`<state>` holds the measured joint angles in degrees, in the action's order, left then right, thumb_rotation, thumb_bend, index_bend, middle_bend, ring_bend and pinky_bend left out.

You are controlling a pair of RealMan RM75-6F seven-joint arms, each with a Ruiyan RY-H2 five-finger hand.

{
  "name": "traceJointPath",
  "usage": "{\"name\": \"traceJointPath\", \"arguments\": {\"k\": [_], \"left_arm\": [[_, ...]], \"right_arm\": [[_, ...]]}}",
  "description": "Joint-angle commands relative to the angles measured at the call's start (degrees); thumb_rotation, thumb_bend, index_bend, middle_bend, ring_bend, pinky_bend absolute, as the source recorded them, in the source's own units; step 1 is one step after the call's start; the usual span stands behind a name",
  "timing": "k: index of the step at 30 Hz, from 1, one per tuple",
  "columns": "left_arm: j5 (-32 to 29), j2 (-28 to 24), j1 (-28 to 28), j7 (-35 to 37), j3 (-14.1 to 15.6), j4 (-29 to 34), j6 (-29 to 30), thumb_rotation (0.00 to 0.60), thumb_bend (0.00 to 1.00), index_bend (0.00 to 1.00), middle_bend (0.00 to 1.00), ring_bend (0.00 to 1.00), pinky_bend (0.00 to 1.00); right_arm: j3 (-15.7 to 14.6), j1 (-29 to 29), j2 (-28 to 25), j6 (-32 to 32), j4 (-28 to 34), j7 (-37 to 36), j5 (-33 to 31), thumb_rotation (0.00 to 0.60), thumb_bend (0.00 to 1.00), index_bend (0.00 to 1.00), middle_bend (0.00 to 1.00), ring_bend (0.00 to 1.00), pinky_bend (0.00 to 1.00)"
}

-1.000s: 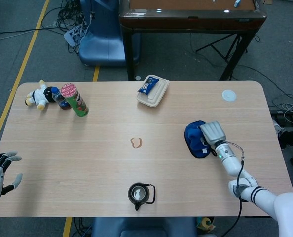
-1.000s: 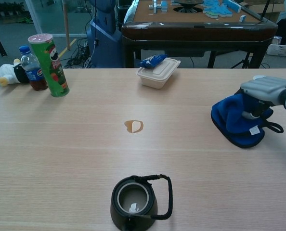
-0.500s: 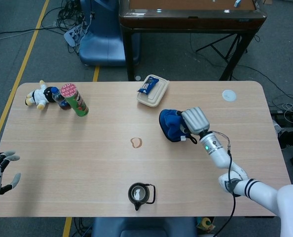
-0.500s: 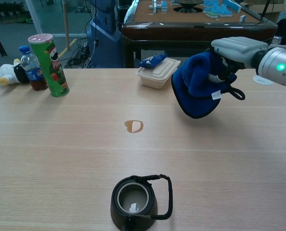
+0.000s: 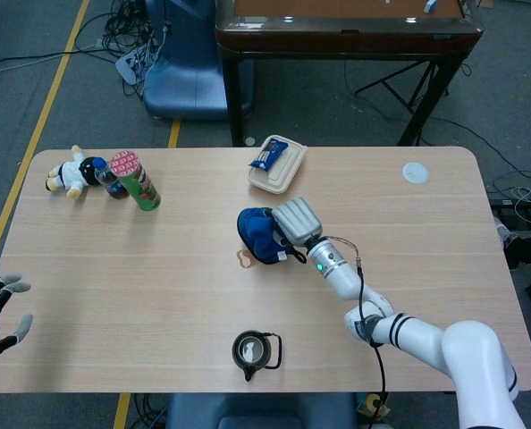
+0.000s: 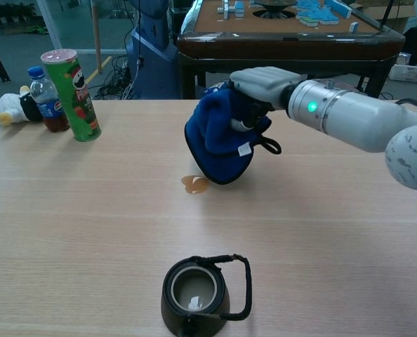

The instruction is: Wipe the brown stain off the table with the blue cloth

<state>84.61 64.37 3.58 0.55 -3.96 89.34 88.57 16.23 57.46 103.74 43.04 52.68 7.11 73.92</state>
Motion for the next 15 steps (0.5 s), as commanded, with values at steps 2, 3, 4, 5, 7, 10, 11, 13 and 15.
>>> {"name": "traceJointPath", "arguments": {"k": [2, 3, 4, 5, 7, 10, 11, 13, 15], "left_arm": [[0.0, -0.1, -0.1, 0.0, 0.0, 0.0, 0.2, 0.600, 0.29, 0.34, 0.23, 0.19, 0.17], [-0.1, -0.1, -0.2, 0.1, 0.0, 0.0, 0.2, 0.600, 0.29, 0.34, 0.23, 0.19, 0.17], [-0.1, -0.1, -0.3, 0.1, 0.0, -0.1, 0.2, 0.600, 0.29, 0.34, 0.23, 0.19, 0.17], [-0.2, -0.1, -0.4, 0.1, 0.0, -0.1, 0.3, 0.600, 0.29, 0.34, 0.24, 0.19, 0.17], [-0.3, -0.2, -0.5, 0.1, 0.1, -0.1, 0.3, 0.600, 0.29, 0.34, 0.23, 0.19, 0.17], [-0.4, -0.1, -0.7, 0.1, 0.1, -0.1, 0.4, 0.600, 0.29, 0.34, 0.24, 0.19, 0.17], [-0.4, -0.1, -0.7, 0.1, 0.1, -0.1, 0.5, 0.600, 0.29, 0.34, 0.24, 0.19, 0.17], [-0.4, -0.1, -0.8, 0.1, 0.1, -0.2, 0.5, 0.600, 0.29, 0.34, 0.24, 0.19, 0.17], [-0.5, -0.2, -0.9, 0.1, 0.1, -0.1, 0.5, 0.600, 0.29, 0.34, 0.24, 0.19, 0.17]], "right_arm": [[-0.3, 3.0, 3.9, -2.1, -4.2, -1.6, 0.8, 0.600, 0.70, 0.67, 0.63, 0.60, 0.77], [-0.4, 3.5, 4.7, -2.4, -5.1, -1.9, 1.0, 0.600, 0.70, 0.67, 0.63, 0.60, 0.77], [-0.6, 4.0, 5.4, -2.8, -6.0, -2.4, 1.2, 0.600, 0.70, 0.67, 0.63, 0.60, 0.77], [-0.7, 4.7, 6.4, -3.2, -7.1, -3.0, 1.5, 0.600, 0.70, 0.67, 0.63, 0.60, 0.77], [-1.0, 5.5, 7.7, -3.6, -8.6, -4.0, 2.0, 0.600, 0.70, 0.67, 0.63, 0.60, 0.77], [-1.7, 6.6, 9.5, -4.1, -10.5, -6.0, 3.1, 0.600, 0.70, 0.67, 0.63, 0.60, 0.77], [-2.2, 6.9, 10.0, -4.2, -11.1, -6.6, 3.7, 0.600, 0.70, 0.67, 0.63, 0.60, 0.77], [-3.1, 7.3, 10.7, -4.4, -12.0, -7.2, 4.7, 0.600, 0.70, 0.67, 0.63, 0.60, 0.77], [-4.0, 7.6, 11.4, -4.9, -13.1, -7.9, 5.4, 0.600, 0.70, 0.67, 0.63, 0.60, 0.77]]}}
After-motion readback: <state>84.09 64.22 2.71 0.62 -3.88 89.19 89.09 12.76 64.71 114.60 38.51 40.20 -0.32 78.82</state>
